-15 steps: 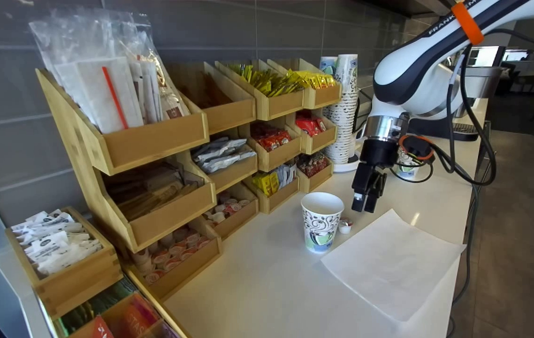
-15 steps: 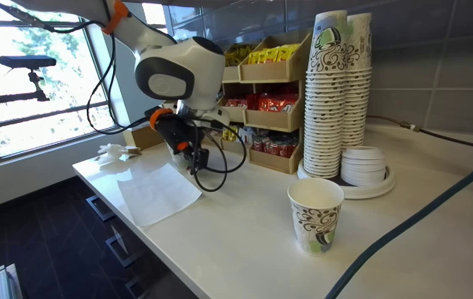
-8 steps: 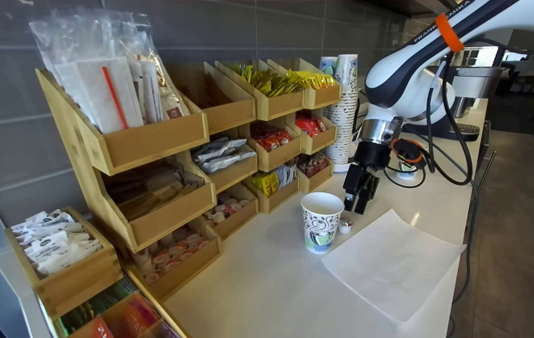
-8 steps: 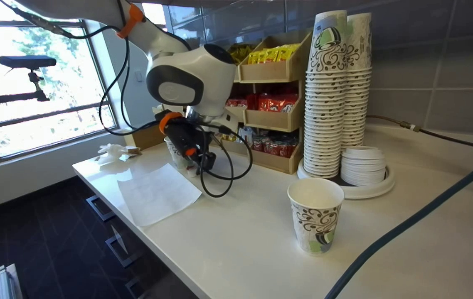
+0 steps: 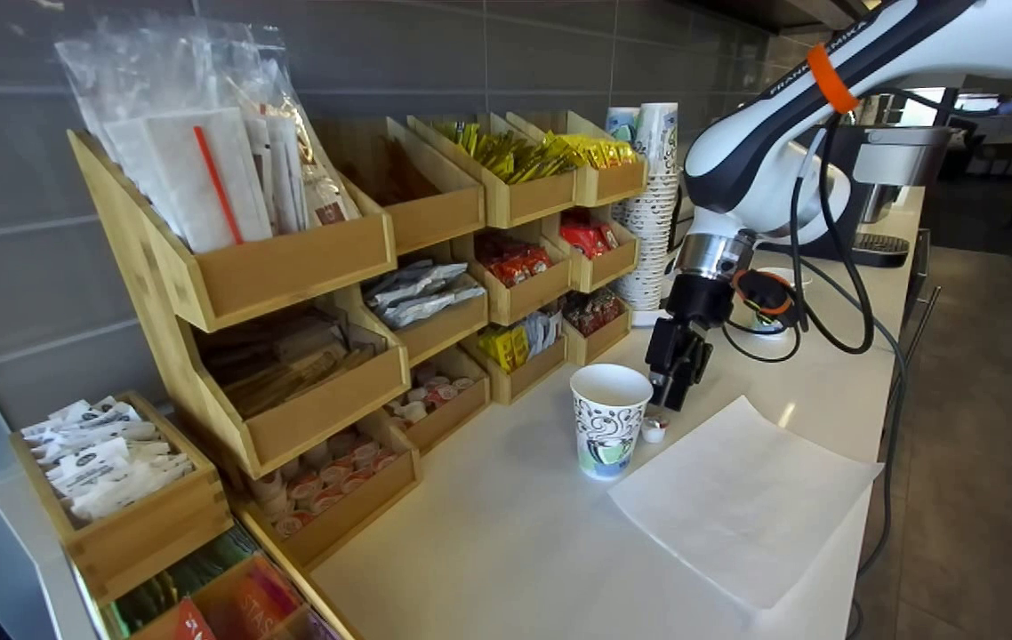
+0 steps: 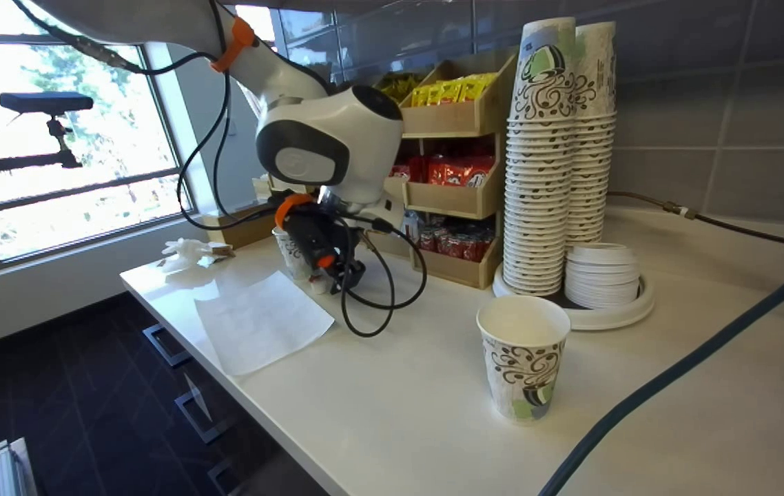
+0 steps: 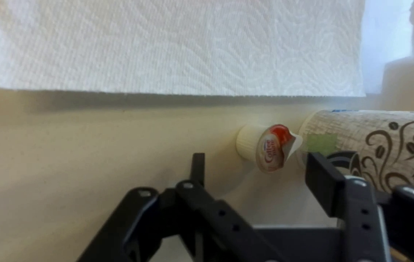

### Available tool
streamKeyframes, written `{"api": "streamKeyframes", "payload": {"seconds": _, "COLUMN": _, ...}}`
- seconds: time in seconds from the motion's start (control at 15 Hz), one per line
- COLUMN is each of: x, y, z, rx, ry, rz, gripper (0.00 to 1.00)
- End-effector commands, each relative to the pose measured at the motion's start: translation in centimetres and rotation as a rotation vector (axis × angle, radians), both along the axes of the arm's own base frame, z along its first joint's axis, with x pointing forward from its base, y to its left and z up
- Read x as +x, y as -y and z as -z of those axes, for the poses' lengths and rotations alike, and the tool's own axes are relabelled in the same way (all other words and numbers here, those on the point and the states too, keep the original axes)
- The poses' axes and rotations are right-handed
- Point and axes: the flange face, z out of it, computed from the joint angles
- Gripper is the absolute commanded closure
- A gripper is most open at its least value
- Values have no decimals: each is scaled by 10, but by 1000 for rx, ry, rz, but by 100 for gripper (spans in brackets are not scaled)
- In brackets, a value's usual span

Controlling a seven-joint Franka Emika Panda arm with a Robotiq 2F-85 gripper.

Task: Pour the contents from the small white container to the left cup

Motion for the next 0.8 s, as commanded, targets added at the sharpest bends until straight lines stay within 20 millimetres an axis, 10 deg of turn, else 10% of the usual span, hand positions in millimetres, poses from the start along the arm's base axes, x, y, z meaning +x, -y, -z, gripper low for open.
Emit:
{"api": "streamKeyframes", "payload": {"seconds": 0.0, "x": 9, "y": -1, "z": 7, "rx": 54, "ry": 10, "rz": -6, "gripper": 17}}
{"api": "streamKeyframes", "payload": {"seconds": 0.73, "x": 15, "y": 4, "z": 13, "rx": 78, "ry": -2, "rz": -16, "gripper": 69}}
